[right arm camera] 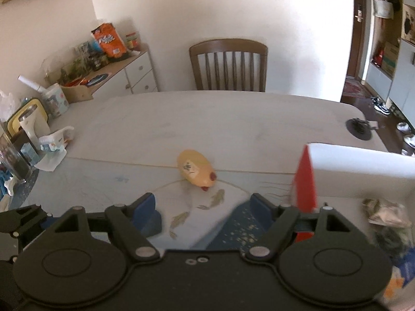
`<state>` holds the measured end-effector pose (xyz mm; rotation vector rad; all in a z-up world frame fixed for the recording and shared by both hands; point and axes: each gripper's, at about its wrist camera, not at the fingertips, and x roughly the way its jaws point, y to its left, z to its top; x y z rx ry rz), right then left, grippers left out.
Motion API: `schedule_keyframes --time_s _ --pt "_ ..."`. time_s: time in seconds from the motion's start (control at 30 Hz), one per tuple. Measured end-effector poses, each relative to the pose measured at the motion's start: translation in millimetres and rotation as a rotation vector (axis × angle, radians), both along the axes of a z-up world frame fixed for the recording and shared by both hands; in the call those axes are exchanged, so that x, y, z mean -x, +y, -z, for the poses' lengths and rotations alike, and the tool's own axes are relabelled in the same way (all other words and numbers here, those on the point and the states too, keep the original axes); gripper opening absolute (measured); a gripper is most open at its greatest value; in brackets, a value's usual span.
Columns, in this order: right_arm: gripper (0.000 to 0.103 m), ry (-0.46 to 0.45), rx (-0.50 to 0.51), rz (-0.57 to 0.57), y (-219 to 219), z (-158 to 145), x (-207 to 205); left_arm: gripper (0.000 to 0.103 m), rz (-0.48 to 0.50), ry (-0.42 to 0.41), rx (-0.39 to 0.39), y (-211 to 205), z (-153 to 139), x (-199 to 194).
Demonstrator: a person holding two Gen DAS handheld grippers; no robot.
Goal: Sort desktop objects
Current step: 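Withdraw both grippers from the box back over the table, then close right gripper on orange pig toy while left gripper grasps pale green strip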
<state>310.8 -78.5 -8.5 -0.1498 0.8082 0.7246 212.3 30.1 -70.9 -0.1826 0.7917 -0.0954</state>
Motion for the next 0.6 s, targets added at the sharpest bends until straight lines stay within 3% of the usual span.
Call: schedule_keyframes --time_s 0.6 --pt "0.080 0.001 0.104 -0.065 57 46 -33 0.103 0.028 0.053 -0.060 2 55 1"
